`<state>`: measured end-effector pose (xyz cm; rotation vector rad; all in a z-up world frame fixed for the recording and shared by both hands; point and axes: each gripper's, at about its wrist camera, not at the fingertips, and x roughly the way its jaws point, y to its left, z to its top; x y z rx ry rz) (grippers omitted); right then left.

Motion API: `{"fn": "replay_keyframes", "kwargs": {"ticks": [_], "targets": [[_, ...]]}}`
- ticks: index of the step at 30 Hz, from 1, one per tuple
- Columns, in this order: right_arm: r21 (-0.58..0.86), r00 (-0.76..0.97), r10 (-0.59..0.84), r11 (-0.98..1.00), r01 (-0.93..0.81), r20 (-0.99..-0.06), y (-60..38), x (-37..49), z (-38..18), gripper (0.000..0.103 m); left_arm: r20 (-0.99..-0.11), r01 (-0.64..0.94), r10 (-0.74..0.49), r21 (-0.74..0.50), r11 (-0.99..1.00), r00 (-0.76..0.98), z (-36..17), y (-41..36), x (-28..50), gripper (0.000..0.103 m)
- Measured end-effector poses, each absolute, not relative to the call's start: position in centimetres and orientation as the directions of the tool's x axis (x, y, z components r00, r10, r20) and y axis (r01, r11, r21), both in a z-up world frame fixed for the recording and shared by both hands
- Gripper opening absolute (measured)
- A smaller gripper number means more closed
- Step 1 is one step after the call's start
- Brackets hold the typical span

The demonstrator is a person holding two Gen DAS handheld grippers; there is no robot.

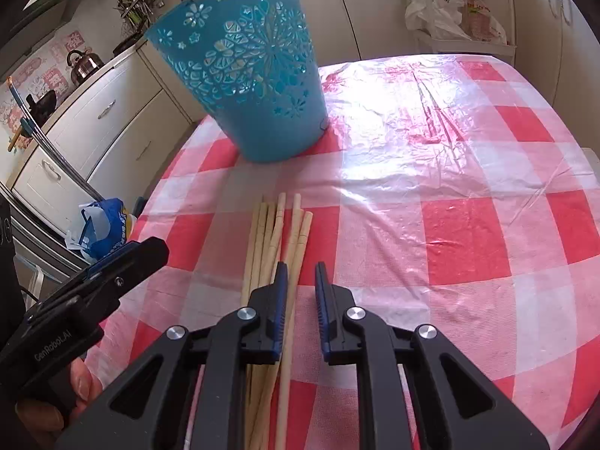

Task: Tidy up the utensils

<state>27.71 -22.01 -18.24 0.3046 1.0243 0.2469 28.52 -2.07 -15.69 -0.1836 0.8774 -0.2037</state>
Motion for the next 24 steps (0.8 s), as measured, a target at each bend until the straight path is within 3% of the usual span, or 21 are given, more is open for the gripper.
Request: {"fn": "replay_keyframes", "kwargs": {"ticks": [3, 4, 6, 19, 24], "targets": [[0.371, 0.499, 0.352, 0.926, -0.065, -0.792, -21.6, 27.4, -18.5, 0.015, -0.749, 0.102, -0.253, -0.243, 0.965, 0.613, -15.8, -2.4, 28.5, 0.057], [0.380, 0.498, 0.360, 0.923, -0.065, -0.789, -21.6, 27.4, -18.5, 0.008, -0.751, 0.105, -0.255, -0.242, 0.965, 0.609, -15.9, -2.5, 28.5, 0.057], [0.394, 0.503, 0.367, 0.917, -0.056, -0.783, -21.8, 27.3, -18.6, 0.006, -0.757, 0.114, -0.258, -0.239, 0.964, 0.601, -16.0, -3.0, 28.4, 0.058], [0.388, 0.541, 0.321, 0.921, 0.010, -0.777, -25.2, 26.0, -18.1, 0.006, -0.808, 0.205, -0.283, -0.204, 0.957, 0.516, -17.3, -7.7, 28.6, 0.058], [0.394, 0.537, 0.321, 0.919, 0.024, -0.781, -25.5, 25.7, -18.7, 0.006, -0.825, 0.240, -0.243, -0.134, 0.961, 0.511, -17.6, -9.2, 28.5, 0.058]]}}
